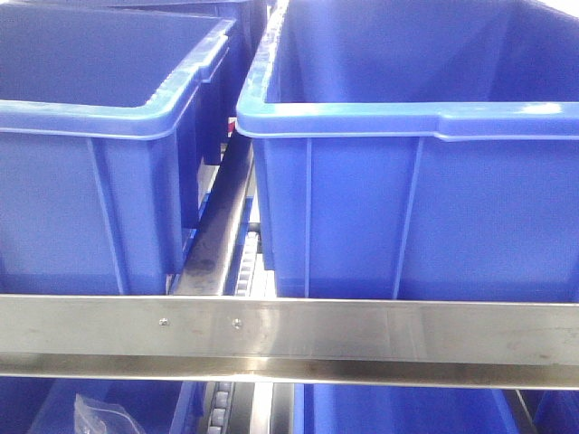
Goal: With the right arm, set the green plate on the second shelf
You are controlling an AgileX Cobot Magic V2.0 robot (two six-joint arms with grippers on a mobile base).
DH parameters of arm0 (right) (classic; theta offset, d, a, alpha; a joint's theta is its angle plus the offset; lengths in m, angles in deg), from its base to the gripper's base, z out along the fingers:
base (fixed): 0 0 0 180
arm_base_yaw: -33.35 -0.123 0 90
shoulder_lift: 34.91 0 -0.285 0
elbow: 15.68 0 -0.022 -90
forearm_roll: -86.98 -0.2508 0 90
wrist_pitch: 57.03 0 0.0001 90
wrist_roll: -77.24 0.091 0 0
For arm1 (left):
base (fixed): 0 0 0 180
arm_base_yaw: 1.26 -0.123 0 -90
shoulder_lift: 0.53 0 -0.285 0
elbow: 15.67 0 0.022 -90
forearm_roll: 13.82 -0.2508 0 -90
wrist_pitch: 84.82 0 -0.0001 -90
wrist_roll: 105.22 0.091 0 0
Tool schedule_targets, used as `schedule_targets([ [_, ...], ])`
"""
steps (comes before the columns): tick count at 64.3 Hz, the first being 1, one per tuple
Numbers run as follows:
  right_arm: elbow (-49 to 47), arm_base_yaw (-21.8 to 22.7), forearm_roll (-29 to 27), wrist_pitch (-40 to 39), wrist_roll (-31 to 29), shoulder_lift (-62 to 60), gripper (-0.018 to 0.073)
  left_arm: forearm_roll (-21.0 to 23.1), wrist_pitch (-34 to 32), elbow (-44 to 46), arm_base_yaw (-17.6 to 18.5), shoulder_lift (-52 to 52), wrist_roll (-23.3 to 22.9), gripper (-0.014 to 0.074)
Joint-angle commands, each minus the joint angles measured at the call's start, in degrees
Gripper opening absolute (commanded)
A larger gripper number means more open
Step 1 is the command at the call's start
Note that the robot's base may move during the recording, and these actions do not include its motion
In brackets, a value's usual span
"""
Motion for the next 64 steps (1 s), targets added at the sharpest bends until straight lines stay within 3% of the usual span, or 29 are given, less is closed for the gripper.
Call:
schedule_targets([
  [1, 1.1, 0.3, -1.5, -7.5, -0.3, 0.1, 0.0052, 0.2, -4.7, -2.4, 0.2, 0.9, -0.4, 0.013],
  [21, 2.8, 0.3, -0.2, -9.3, 1.8, 0.1, 0.0052, 0.2, -4.7, -2.4, 0.2, 0.9, -0.4, 0.013],
  [24, 2.8, 0.3, 2.5, -9.5, 4.5, 0.1, 0.0052, 0.2, -4.7, -2.4, 0.2, 0.9, -0.4, 0.013],
  [35, 2.8, 0.3, 20.0, -9.6, 22.9, 0.1, 0.0052, 0.2, -4.7, -2.4, 0.2, 0.9, -0.4, 0.013],
  [39, 3.3, 0.3, 23.3, -9.9, 26.3, 0.1, 0.0052, 0.2, -4.7, -2.4, 0.2, 0.9, -0.4, 0.013],
  [64, 3.8, 0.3, 23.7, -5.1, 26.7, -2.9, 0.0052, 0.2, -4.7, -2.4, 0.2, 0.9, -0.4, 0.013],
])
